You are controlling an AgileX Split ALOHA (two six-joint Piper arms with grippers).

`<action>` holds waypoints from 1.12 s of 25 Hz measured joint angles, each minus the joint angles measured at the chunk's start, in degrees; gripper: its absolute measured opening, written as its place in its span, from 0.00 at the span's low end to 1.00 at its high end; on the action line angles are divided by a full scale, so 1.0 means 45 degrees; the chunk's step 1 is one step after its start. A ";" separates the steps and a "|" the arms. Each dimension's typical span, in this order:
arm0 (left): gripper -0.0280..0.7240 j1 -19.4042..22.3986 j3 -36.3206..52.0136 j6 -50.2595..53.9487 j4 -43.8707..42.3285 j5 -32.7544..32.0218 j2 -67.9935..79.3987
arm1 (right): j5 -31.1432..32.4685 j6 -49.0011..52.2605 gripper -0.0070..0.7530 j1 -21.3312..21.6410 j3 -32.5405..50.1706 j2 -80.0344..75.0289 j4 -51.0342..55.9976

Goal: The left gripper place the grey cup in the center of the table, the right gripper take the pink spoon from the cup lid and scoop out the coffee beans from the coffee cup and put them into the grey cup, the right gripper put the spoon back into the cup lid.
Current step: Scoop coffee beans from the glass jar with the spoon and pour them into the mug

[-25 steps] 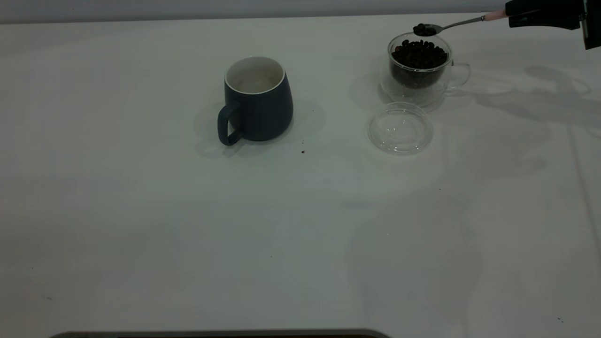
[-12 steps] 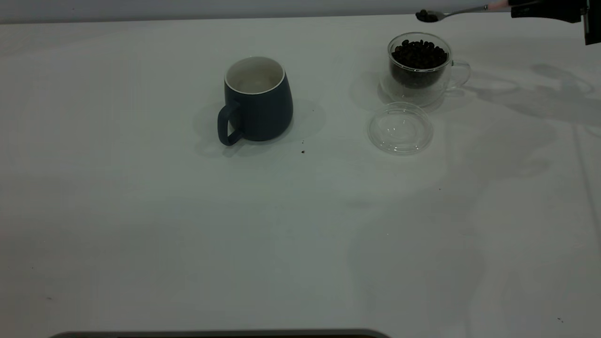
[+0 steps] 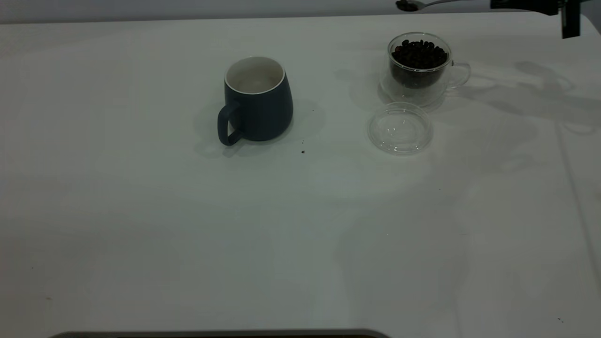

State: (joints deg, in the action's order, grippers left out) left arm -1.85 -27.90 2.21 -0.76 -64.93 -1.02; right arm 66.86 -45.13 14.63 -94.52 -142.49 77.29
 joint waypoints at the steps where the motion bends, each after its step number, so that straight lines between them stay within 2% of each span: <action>1: 0.79 0.0000 0.0000 0.0000 0.0000 0.0000 0.0000 | 0.0000 0.0000 0.14 -0.0084 0.0000 0.0000 0.0008; 6: 0.79 0.0000 0.0000 0.0000 0.0000 0.0000 0.0000 | -0.0015 0.0000 0.14 -0.0615 0.0000 0.0003 0.0196; 28: 0.79 0.0000 0.0000 0.0037 0.0000 0.0000 0.0000 | -0.0024 -0.0388 0.14 -0.4122 0.0009 0.0367 0.1204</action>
State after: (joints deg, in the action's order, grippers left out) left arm -1.85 -27.90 2.38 -0.76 -64.93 -1.02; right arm 66.75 -46.88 -3.92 -94.48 -140.84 82.71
